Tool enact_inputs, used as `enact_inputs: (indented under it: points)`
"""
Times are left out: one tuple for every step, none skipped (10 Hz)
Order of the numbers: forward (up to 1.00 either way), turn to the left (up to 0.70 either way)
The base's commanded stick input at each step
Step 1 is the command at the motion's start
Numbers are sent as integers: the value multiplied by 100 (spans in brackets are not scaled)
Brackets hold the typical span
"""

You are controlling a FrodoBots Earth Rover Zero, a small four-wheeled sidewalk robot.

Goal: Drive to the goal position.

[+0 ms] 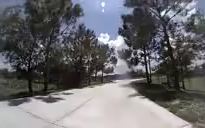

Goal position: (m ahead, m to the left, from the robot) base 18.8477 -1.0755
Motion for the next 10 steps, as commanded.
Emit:
enact_inputs:
  points:
    - [85,0]
    - [85,0]
    - [85,0]
    - [85,0]
    - [85,0]
    - [85,0]
    - [85,0]
    - [85,0]
    - [85,0]
    - [85,0]
